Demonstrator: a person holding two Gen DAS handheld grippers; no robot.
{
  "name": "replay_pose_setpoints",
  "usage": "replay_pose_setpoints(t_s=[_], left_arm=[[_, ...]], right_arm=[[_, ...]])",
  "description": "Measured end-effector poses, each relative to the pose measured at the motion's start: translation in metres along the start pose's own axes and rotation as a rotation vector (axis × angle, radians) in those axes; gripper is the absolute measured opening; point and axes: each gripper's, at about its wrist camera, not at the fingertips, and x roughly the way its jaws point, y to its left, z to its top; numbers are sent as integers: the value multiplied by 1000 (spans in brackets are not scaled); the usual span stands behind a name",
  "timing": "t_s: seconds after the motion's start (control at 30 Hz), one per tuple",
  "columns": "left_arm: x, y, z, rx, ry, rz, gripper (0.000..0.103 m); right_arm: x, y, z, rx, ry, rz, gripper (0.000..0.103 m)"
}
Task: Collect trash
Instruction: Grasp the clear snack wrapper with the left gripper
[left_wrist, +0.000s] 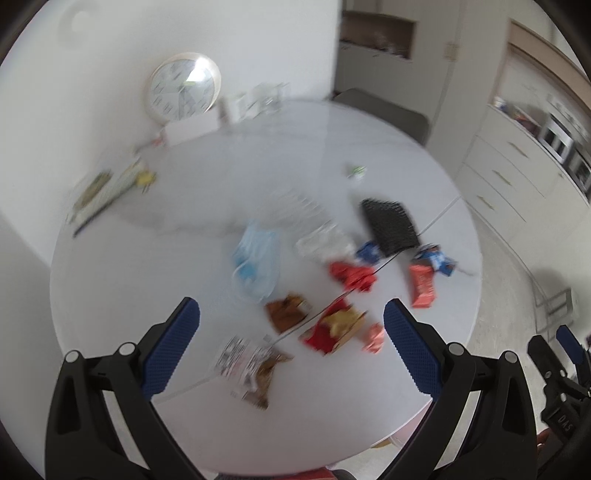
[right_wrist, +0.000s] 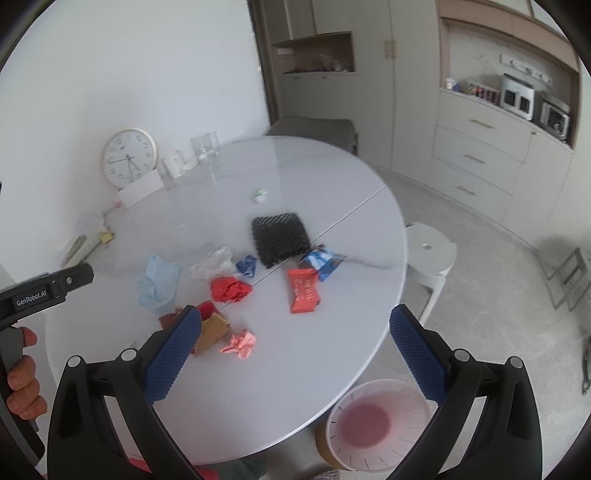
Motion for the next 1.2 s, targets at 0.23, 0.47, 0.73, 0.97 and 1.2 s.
replay_pose_setpoints(t_s=[0.23, 0.47, 0.73, 0.97, 1.2], left_arm=[[34, 60, -50, -229, 158, 103, 95], [78, 86, -81, -459, 289, 106, 95], [133, 39, -75, 228, 269, 60, 95], [171, 36, -83, 393, 345, -16, 93], [185, 43, -89, 457, 362, -156, 51]], right_arm=[[39, 6, -23, -130, 121, 10, 101], [67, 11, -47, -219, 180, 43, 101], [74, 20, -63, -262, 239, 60, 101], [75, 38, -58, -243, 260, 25, 101], [96, 61, -45, -144, 290, 4, 101]])
